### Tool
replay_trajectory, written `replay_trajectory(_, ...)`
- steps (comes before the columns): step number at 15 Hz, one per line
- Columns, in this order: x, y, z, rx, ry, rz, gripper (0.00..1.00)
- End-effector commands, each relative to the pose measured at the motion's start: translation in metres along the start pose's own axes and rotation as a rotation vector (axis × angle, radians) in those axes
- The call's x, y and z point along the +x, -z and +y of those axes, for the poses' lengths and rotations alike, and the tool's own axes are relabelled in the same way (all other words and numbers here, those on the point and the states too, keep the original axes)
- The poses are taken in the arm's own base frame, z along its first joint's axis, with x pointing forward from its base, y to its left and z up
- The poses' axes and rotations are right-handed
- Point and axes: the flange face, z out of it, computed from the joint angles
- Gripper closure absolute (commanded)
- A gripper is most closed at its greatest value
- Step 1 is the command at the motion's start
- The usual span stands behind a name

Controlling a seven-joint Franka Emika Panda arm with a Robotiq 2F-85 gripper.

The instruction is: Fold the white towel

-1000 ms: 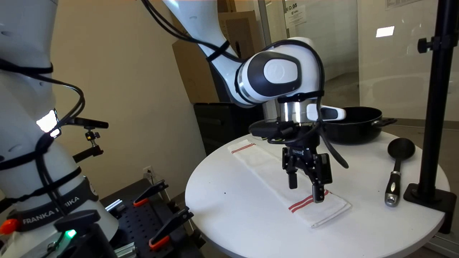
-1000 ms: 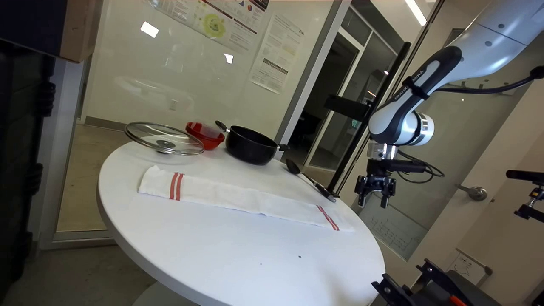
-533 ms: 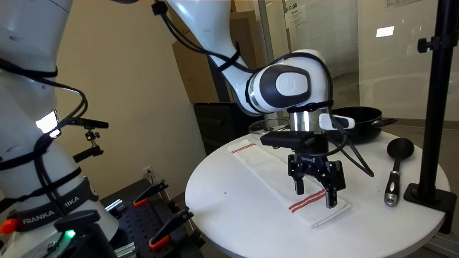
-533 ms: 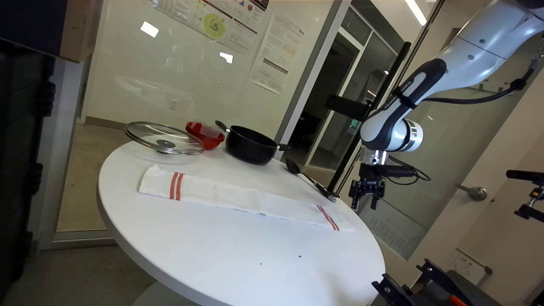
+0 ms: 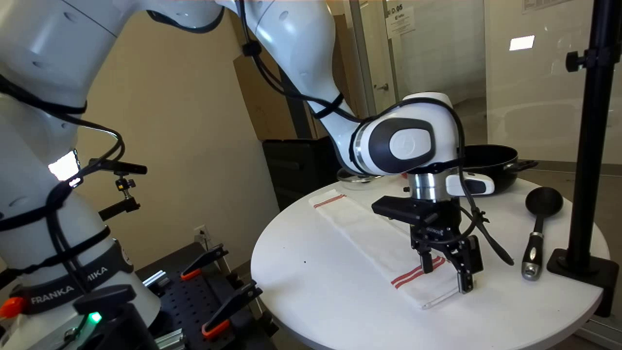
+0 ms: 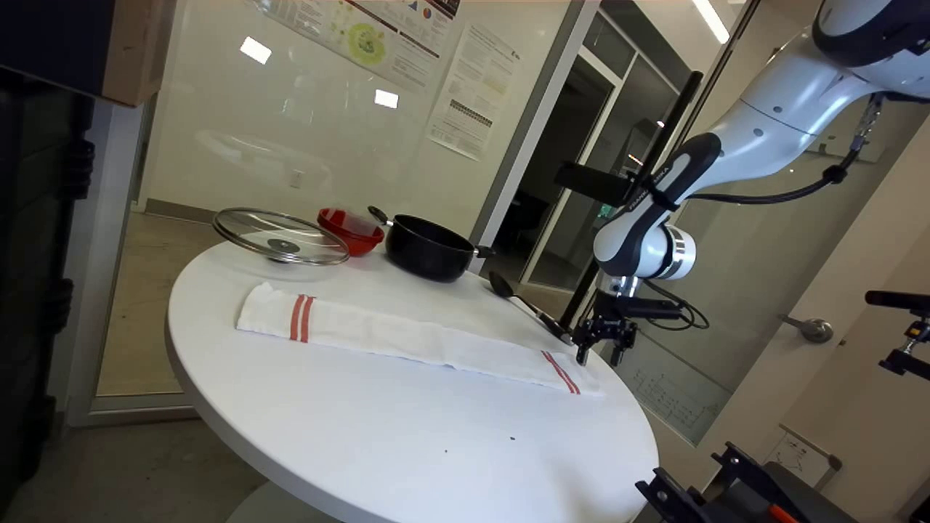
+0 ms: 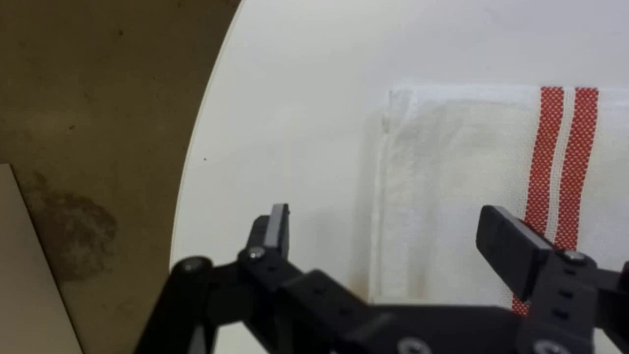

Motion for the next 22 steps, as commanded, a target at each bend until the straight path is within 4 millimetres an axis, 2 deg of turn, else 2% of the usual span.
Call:
replay_trajectory(1,0.022,-0.007,-0.003,0.033,-0.031,0.022,0.06)
replay_trajectory(2,0.025,-0.007,-0.003,0.042,-0.035,0.024,0.15)
replay_trajectory(3,0.028,-0.008,-0.004,0.05,-0.039,0.028,0.3)
replay_trajectory(10,0.038,-0.016,-0.003,0.064,-0.032,0.024,0.81)
replay_trajectory(11,0.038,-0.019,-0.003,0.065,-0.027,0.013,0.42)
replay_trajectory(13,0.037,-0.027,-0.002,0.061,-0.029,-0.009,0.44)
replay_trajectory(15,0.038,-0.031,0.0,0.062,-0.031,-0.027,0.32)
replay_trajectory(16,0.038,-0.032,0.001,0.062,-0.035,-0.031,0.3)
replay_trajectory(17,0.039,-0.033,0.001,0.063,-0.033,-0.034,0.68)
replay_trajectory(18,0.039,-0.033,0.001,0.065,-0.034,-0.034,0.64)
replay_trajectory(19,0.04,-0.032,0.001,0.068,-0.036,-0.033,0.65)
replay_trajectory(22,0.043,-0.028,0.001,0.067,-0.042,-0.025,0.88)
